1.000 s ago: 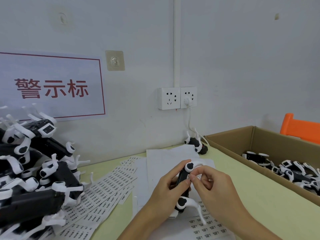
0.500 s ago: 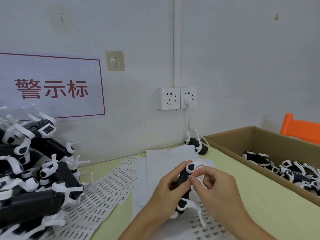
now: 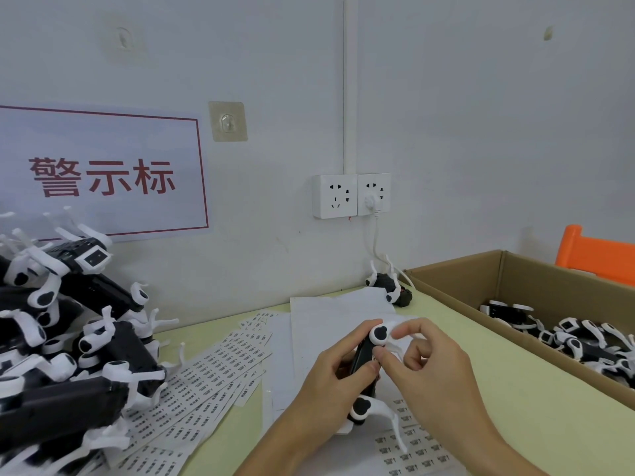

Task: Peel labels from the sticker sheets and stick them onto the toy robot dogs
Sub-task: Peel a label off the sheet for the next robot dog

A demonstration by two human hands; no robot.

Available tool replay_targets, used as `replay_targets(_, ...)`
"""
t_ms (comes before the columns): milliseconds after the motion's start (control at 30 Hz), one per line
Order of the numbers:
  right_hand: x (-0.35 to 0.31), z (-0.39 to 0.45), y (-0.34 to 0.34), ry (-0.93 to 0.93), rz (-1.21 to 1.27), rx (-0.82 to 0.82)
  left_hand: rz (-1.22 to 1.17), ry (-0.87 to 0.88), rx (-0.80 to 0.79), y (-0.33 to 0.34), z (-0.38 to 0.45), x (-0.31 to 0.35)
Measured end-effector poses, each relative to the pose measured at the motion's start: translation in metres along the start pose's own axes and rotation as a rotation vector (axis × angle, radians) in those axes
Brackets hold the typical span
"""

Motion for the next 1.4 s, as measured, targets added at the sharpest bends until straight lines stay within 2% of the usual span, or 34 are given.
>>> replay_targets(167, 0.005, 0.001, 0.002, 0.038, 0.092, -0.039, -0.003, -0.028, 0.013, -0.001, 0.000, -0.003)
replay_targets(300, -0.005, -0.001, 0.005, -0.095, 0.069, -0.113, -0.019, -0.085, 0.079, -0.011, 0.002, -0.011)
replay_targets(467, -0.018, -0.007, 0.014, -0.309, -0.162, -0.274, -0.114, -0.108, 0.140, -0.019, 0.000, -0.009)
replay_targets(667, -0.012, -0.010, 0.025, -0.459, -0.489, -0.396, -0.162, -0.108, 0.123, -0.017, -0.001, -0.004)
replay_targets(867, -0.011, -0.010, 0.030, -0.427, -0.454, -0.479, -0.171, -0.118, 0.129, -0.018, -0.003, -0.003)
replay_targets(1200, -0.015, -0.009, 0.028, -0.442, -0.365, -0.474, -0.157, -0.147, 0.153, -0.021, -0.003, -0.008)
replay_targets(1400, -0.007, -0.008, 0.029, -0.440, -0.401, -0.459, -0.135, -0.133, 0.159, -0.019, -0.003, -0.005)
Point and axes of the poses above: each hand's wrist, its own z-axis towards the middle knuckle, its own y-axis out of the palm, x = y × z, the point moved 9 cm from there along z, towards the middle knuckle, and after that the axes turned 7 degrees about x, right-handed, at the moved point
